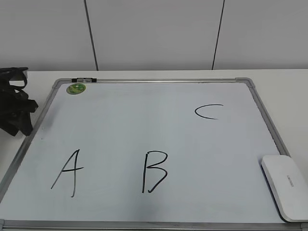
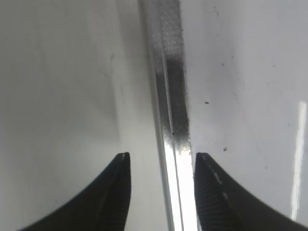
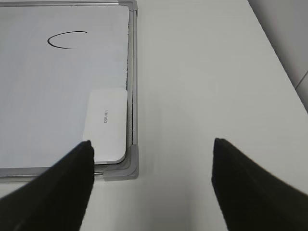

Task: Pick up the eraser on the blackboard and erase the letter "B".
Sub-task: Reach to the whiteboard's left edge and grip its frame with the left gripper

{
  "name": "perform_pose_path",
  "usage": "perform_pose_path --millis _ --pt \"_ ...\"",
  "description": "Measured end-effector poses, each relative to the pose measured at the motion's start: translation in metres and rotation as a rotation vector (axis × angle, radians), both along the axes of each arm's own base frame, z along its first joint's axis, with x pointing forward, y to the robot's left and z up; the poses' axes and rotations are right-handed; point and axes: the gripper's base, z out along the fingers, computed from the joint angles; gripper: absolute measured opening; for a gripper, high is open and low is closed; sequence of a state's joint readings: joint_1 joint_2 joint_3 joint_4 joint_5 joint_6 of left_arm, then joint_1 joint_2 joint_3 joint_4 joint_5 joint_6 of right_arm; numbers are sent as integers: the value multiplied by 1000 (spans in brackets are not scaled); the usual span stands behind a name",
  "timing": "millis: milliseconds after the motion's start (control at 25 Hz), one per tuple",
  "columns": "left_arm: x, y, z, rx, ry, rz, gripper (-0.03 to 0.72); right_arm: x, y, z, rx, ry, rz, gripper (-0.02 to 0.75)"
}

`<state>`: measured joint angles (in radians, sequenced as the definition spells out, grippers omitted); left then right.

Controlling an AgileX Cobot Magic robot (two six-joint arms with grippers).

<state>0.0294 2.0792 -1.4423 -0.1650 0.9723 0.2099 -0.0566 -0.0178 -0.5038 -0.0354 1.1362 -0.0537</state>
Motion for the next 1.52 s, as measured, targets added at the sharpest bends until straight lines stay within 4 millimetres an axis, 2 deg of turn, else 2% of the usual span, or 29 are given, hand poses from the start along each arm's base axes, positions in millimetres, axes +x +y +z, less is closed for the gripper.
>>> perform_pose_path --millis 240,1520 --pt "2 0 -2 0 -12 3 245 0 0 0 0 0 0 587" --pt "7 0 -1 -5 -61 17 243 0 0 0 0 0 0 587"
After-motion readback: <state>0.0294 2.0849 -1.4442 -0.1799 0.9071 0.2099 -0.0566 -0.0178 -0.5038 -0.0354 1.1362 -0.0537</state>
